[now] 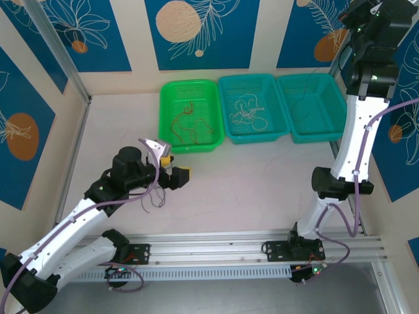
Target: Untangle the cables
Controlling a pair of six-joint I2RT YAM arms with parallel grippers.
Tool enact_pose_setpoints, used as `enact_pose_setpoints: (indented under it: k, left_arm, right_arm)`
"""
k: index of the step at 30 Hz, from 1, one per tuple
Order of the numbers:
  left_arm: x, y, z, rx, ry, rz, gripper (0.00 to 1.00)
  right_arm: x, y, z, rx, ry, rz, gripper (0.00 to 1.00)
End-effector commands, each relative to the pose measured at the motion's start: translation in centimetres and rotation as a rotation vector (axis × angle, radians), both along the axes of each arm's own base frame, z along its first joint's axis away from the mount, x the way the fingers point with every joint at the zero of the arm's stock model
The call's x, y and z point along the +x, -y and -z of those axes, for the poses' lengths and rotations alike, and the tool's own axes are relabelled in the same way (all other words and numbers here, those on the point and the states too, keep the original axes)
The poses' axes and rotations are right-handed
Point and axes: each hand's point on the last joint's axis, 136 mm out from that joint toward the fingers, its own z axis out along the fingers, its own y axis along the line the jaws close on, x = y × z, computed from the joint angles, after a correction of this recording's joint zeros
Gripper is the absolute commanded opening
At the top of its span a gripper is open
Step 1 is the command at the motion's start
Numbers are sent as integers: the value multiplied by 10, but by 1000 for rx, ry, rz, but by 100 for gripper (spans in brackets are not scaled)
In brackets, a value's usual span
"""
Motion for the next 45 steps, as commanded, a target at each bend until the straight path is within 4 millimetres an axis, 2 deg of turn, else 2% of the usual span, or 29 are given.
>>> enact_pose_setpoints:
  k: [1, 4, 8, 14, 19, 24, 27, 28, 29, 31, 34, 38, 41, 43, 45]
  left_arm:
    - [4, 4, 4, 14, 43, 9, 100]
    - [6, 6, 6, 10, 34, 10, 100]
    - [6, 5, 11, 17, 24, 5, 100]
    - [-5, 9, 8, -10, 31, 61, 100]
    - [-9, 7, 5, -13, 34, 64, 100]
    - [-8, 2, 7, -12, 25, 29, 100]
    - [-5, -6, 11, -1, 13, -23, 100]
    - [-4, -10, 13, 4, 10, -44, 100]
    - [-3, -13, 14, 9, 7, -64, 100]
    - [-2, -21, 17, 21, -1, -111, 100]
    - [2, -36, 24, 53, -26, -198, 100]
    - [8, -55, 36, 87, -58, -318, 100]
    - [14, -69, 43, 82, -72, -418, 100]
    - [17, -80, 51, 90, -95, -492, 100]
    - [20, -96, 59, 115, -121, -585, 100]
  right_arm:
    - [11, 13, 12, 5, -17, 46, 0]
    - [26, 13, 53, 49, -129, 17, 0]
    - [28, 16, 108, 131, -240, 32, 0]
    - [20, 32, 214, 243, -372, 80, 0]
    - [39, 40, 304, 318, -537, 16, 0]
    - [67, 38, 365, 376, -694, -69, 0]
    - [76, 35, 402, 397, -803, -77, 0]
    - [76, 35, 415, 410, -842, -67, 3]
    - [76, 35, 424, 423, -865, -63, 11]
    - [74, 35, 433, 445, -901, -60, 35]
    - [68, 38, 421, 430, -905, -28, 55]
    - [60, 30, 381, 405, -841, -78, 56]
    - [45, 17, 352, 374, -778, -121, 56]
    - [32, -1, 332, 362, -725, -192, 55]
    - [16, -28, 313, 349, -680, -312, 55]
